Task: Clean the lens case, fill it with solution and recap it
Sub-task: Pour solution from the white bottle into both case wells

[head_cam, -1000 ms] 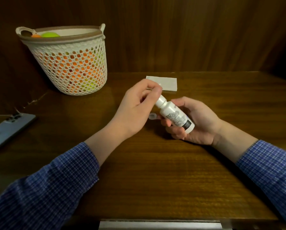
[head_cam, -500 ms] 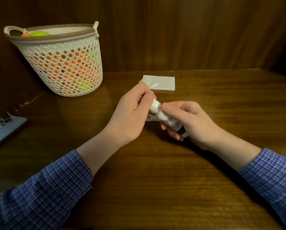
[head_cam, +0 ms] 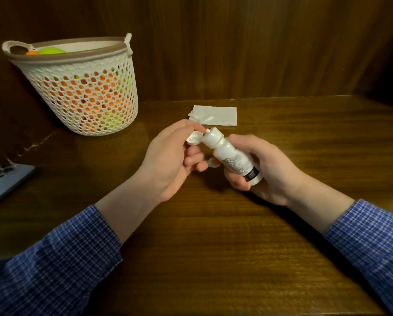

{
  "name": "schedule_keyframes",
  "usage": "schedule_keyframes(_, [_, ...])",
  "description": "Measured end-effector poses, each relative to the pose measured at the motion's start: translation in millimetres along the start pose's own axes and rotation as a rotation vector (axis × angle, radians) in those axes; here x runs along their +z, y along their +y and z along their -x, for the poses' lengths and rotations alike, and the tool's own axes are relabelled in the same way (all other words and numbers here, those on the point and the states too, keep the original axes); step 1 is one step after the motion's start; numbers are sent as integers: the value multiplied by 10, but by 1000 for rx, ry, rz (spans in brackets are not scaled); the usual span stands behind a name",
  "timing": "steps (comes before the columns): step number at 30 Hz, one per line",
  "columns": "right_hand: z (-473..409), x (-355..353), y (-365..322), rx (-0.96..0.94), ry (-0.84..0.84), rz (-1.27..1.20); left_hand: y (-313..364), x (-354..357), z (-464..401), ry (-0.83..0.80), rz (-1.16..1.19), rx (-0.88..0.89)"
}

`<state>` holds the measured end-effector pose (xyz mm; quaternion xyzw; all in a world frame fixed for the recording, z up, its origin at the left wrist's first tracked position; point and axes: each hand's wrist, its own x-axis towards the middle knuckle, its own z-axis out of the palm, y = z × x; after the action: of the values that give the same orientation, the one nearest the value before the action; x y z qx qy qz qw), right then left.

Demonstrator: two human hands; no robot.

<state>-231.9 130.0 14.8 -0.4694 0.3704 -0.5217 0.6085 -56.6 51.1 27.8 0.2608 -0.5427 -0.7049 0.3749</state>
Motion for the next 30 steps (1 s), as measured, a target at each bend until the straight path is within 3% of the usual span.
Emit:
schedule_keyframes(2, [-9, -33, -27, 59, 66, -301, 26, -6, -5, -53, 181, -83])
schedule_keyframes(4, [-14, -74, -41, 73, 154, -571, 38, -14, -1, -104, 219, -85])
schedule_keyframes(8, [-16, -64, -23, 81, 257, -840, -41, 62, 56, -213, -66, 30])
schedule_keyframes(12, [9, -32, 30, 154, 184, -866, -126, 115, 102, -231, -245, 146])
schedule_keyframes(14, [0, -45, 37, 178, 153, -863, -160, 107, 118, -163, -485, 238])
schedule_keyframes(18, [-49, -169, -21, 176, 320, -886, -203, -37, 70, 47, -1037, 427])
schedule_keyframes(21, [-88, -267, -58, 163, 364, -881, -223, -140, -45, 39, -1311, 392])
schedule_keyframes(30, [-168, -383, -110, 190, 444, -784, -235, -253, -214, -50, -1485, 385])
